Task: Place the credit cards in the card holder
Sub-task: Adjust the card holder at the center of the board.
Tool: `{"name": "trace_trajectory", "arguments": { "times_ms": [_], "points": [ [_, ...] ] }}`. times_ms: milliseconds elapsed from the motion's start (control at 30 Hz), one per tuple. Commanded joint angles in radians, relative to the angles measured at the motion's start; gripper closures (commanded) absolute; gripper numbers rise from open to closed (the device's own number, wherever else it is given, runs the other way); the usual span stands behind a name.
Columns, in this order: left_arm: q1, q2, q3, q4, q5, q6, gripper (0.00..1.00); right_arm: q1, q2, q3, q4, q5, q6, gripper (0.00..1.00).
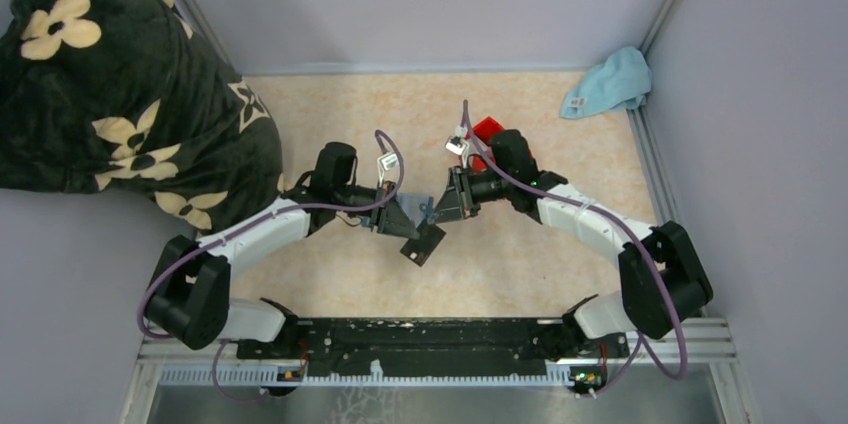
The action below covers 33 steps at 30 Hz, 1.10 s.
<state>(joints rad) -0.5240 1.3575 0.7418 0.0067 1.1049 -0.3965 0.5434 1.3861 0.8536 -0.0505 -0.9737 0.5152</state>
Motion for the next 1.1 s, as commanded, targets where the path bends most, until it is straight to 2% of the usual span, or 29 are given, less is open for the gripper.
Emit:
{"name": "trace_trajectory", "arguments": {
  "times_ms": [0,100,167,267,500,667,867,1067],
  "points": [
    [0.014,-0.008,0.014,-0.008,-0.126,0.002,1.00,-0.037,0.000,0.050,0.078,0.051,-0.008,0.84],
    [0.054,0.006,0.027,-0.050,-0.280,-0.026,1.00,-0.045,-0.029,0.069,0.025,0.170,-0.047,0.68],
    [0.077,-0.003,0.032,-0.056,-0.377,-0.042,1.00,-0.045,-0.047,0.076,0.014,0.234,-0.053,0.63],
    [0.131,-0.014,0.063,-0.105,-0.515,-0.055,1.00,-0.038,-0.056,0.097,-0.028,0.349,-0.071,0.60],
    [0.238,0.028,0.174,-0.269,-0.656,-0.030,1.00,0.090,0.035,0.176,-0.115,0.654,-0.112,0.62],
    [0.285,0.086,0.229,-0.350,-0.663,0.033,1.00,0.128,0.100,0.171,-0.071,0.726,-0.064,0.67],
    [0.369,0.160,0.274,-0.424,-0.551,0.141,1.00,0.137,0.182,0.166,-0.051,0.751,-0.045,0.70],
    [0.409,0.184,0.273,-0.444,-0.525,0.170,1.00,0.154,0.257,0.181,-0.034,0.767,-0.034,0.71]
  ]
}}
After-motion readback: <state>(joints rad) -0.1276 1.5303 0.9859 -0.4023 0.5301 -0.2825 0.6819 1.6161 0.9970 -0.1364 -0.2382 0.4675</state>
